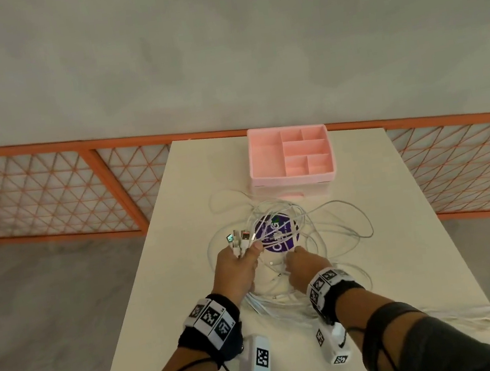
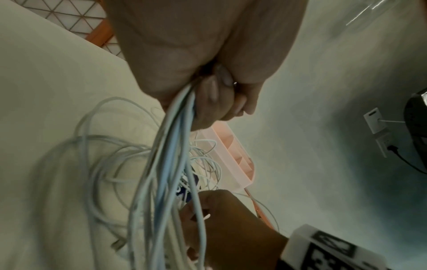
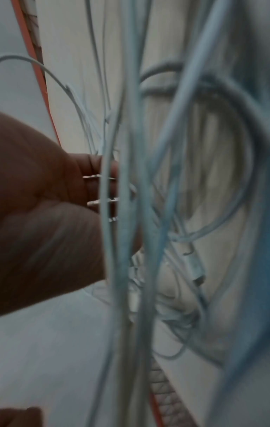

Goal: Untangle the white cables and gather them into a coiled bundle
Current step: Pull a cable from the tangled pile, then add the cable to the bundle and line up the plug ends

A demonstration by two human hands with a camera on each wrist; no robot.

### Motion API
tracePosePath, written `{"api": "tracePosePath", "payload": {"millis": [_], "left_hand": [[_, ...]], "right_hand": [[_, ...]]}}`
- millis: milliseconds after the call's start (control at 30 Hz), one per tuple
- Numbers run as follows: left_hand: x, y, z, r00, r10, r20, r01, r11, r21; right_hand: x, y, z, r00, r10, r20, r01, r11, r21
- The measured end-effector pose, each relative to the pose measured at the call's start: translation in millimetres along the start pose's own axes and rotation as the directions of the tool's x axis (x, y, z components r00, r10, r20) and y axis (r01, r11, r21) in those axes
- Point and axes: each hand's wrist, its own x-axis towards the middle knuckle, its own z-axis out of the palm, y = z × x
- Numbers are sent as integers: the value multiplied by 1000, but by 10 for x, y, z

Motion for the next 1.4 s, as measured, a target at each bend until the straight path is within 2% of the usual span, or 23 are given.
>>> {"api": "tracePosePath", "payload": {"millis": [100, 167, 233, 300, 367, 467, 600, 700, 800, 867, 933, 967, 1033, 1233, 1300, 1400], "left_hand": [[62, 80, 63, 998, 66, 4, -67, 998, 17], [104, 147, 132, 995, 95, -10, -95, 995, -25], [128, 236, 212, 994, 108, -20, -110, 991, -76], [146, 327, 281, 992, 125, -18, -126, 982, -139], [147, 412, 341, 990, 140, 1, -138, 974, -179], [110, 463, 430, 983, 172, 68, -156, 968, -196], [149, 495, 465, 961, 264, 81, -252, 958, -138], [167, 497, 468, 937, 329, 115, -324, 944, -57], [205, 434, 439, 934, 332, 129, -329, 943, -47], [278, 325, 391, 939, 318, 129, -317, 948, -26], [327, 185, 339, 945, 285, 160, -300, 951, 78], [321, 120, 316, 948, 263, 179, -287, 950, 127], [278, 30, 290, 947, 263, 184, -290, 947, 140], [122, 346, 324, 943, 330, -39, -332, 941, -67], [58, 550, 373, 921, 388, -4, -385, 912, -142], [5, 704, 487, 896, 429, 116, -409, 898, -164]], "right_hand": [[-105, -36, -309, 991, -18, -135, 52, 965, 255], [-203, -104, -593, 969, -66, -237, 171, 875, 453], [-298, -174, -880, 956, -77, -284, 249, 730, 637], [-405, -229, -1146, 950, -57, -306, 288, 531, 797], [-523, -258, -1376, 941, -46, -334, 329, 352, 876], [-669, -288, -1626, 923, -67, -379, 385, 209, 899], [-808, -317, -1860, 904, -83, -419, 426, 104, 899], [-897, -354, -2046, 866, -107, -488, 492, 11, 871], [-1010, -403, -2295, 784, -78, -616, 607, -108, 787], [-1114, -392, -2496, 715, 0, -699, 678, -240, 694], [-1226, -327, -2689, 657, 95, -748, 722, -366, 587], [-1272, -287, -2763, 639, 125, -759, 734, -397, 552], [-1313, -214, -2823, 637, 142, -757, 741, -383, 552], [-1226, -175, -2468, 772, 107, -626, 632, -230, 740], [-1196, -218, -2337, 804, 92, -587, 594, -178, 785], [-1191, -318, -2204, 853, 1, -523, 515, -168, 840]]}}
